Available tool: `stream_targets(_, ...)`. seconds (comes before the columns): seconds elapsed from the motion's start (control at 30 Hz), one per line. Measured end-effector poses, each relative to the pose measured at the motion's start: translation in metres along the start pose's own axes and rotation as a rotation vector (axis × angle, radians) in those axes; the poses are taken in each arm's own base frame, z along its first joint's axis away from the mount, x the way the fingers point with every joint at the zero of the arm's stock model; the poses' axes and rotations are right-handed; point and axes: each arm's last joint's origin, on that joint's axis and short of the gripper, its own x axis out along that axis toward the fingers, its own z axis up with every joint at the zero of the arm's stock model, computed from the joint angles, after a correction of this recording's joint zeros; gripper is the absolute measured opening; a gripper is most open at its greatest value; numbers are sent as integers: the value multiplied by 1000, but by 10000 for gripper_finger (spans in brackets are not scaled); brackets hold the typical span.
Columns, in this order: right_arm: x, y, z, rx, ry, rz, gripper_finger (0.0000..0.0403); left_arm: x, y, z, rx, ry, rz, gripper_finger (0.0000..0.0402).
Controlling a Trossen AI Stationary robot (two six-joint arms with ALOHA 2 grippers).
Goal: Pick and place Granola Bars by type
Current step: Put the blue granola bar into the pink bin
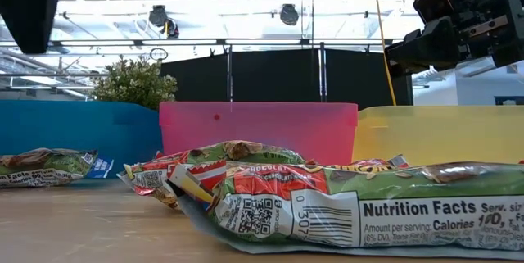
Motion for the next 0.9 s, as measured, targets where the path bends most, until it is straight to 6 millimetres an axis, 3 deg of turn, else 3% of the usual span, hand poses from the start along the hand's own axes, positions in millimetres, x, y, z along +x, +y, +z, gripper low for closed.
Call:
stream_targets(0.3, 0, 0, 1, -8, -14, -1, 0, 37, 8, -8, -80, 46, 88, 178)
stream_targets(0.63, 0, 0, 1, -9, -14, -1, 0, 57, 19, -5, -149, 103, 99, 233)
stream_targets(0.9, 0, 0, 1, -17, -14, -1, 0, 74, 21, -3, -104, 122, 40, 224)
